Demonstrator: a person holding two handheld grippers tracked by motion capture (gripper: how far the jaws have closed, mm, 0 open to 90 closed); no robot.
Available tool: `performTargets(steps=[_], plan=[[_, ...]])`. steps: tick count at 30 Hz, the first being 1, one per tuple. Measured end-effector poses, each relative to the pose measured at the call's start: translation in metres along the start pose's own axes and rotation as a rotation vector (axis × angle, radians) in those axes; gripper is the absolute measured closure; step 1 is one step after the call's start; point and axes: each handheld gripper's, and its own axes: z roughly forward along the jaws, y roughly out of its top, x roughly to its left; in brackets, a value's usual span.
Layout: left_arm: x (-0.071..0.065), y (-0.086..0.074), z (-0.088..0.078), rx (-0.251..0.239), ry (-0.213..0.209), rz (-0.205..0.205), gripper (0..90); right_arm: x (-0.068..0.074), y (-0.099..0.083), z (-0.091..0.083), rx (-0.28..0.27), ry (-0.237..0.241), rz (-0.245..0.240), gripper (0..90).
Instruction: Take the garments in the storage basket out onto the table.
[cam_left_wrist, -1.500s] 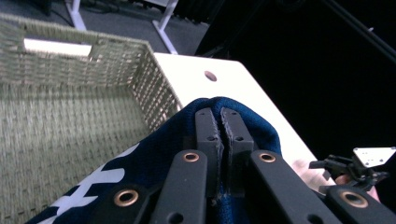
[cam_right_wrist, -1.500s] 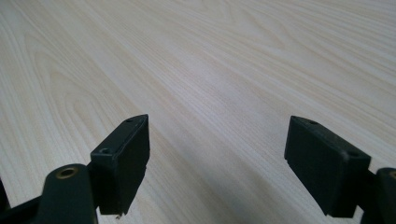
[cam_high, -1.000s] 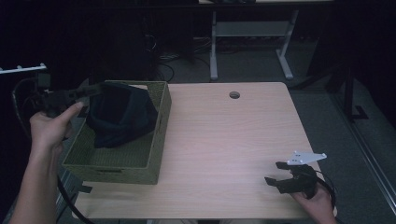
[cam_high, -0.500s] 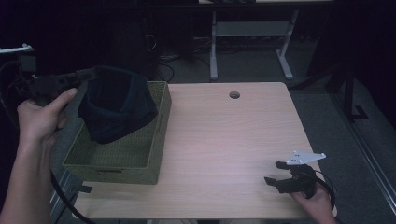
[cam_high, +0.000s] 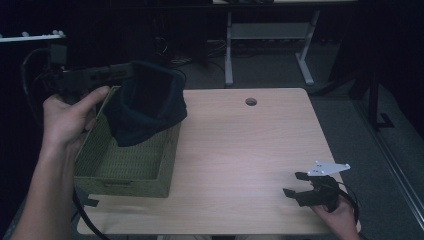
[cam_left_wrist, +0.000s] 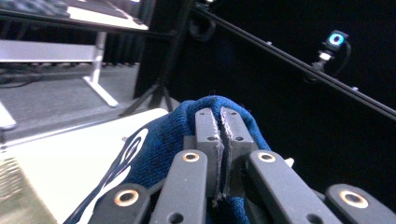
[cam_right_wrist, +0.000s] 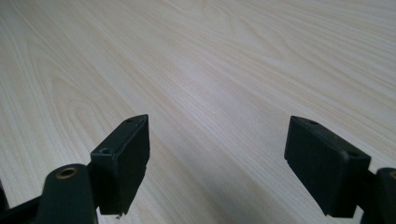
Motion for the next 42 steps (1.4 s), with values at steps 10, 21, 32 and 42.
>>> performTargets(steps=[10, 21, 32, 42], plan=[[-0.021, -0.016, 0.061, 0.053, -0.131, 0.009, 87.7, 0.000, 0.003, -0.012, -0.062, 0.006, -0.002, 22.3], [-0.040, -0.032, 0.118, 0.134, -0.225, 0.015, 87.6, 0.000, 0.007, -0.026, -0.115, 0.010, -0.008, 22.4], [-0.057, -0.044, 0.146, 0.170, -0.300, 0.018, 87.7, 0.000, 0.008, -0.037, -0.150, 0.008, -0.008, 22.4], [-0.055, -0.085, 0.179, 0.281, -0.354, -0.021, 87.7, 0.012, 0.025, -0.054, -0.261, 0.076, -0.068, 22.3]])
